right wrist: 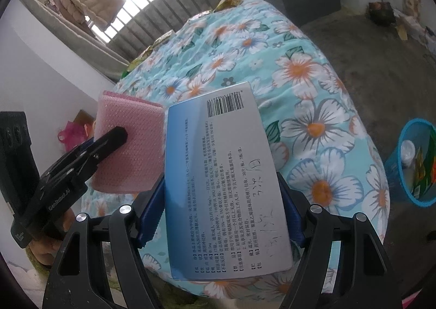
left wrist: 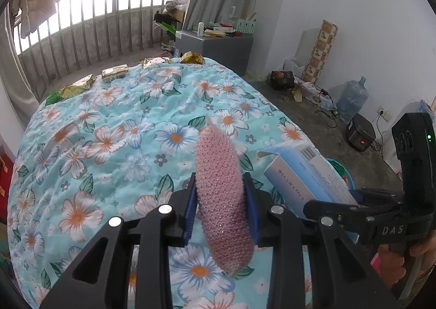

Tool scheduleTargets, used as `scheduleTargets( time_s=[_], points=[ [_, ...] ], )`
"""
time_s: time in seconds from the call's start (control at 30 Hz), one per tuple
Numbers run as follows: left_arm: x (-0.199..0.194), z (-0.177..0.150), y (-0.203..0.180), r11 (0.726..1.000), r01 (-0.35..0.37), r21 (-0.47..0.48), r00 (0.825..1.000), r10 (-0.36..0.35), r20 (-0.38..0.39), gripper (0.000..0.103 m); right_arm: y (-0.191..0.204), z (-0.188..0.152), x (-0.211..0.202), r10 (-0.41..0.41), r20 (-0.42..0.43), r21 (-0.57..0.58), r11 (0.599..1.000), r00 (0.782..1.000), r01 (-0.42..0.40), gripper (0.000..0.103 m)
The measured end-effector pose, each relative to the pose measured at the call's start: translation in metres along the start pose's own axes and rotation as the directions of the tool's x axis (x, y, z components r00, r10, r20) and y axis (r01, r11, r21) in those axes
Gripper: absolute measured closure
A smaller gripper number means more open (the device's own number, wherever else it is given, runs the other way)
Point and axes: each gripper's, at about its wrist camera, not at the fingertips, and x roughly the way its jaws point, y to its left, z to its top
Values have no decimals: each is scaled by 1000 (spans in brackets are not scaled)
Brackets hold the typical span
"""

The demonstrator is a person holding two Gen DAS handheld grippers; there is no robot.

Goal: Collect trash
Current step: 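Carry the pink pad and blue-and-white box over the blue wastebasket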

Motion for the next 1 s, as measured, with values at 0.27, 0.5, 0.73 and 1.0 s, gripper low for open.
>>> scheduleTargets(
  time_s=[0.27, 0.5, 0.73, 1.0],
  points=[
    [-11, 1, 7, 1000, 30, -5, 999, -30, 30, 72, -2, 0, -5, 5, 26, 43, 999, 1000, -6, 33],
    [-13, 8, 1, 999, 43, 19, 998, -44, 36, 72, -10, -2, -12, 33, 54, 78, 996, 998, -37, 33],
    [-13, 16, -15, 997, 62, 52, 997, -64, 36, 72, -21, -4, -22, 57, 82, 99, 993, 995, -65, 33],
    [-6, 31, -51, 988, 116, 105, 993, -119, 21, 72, -47, -11, -49, 94, 153, 157, 981, 984, -118, 33]
  ],
)
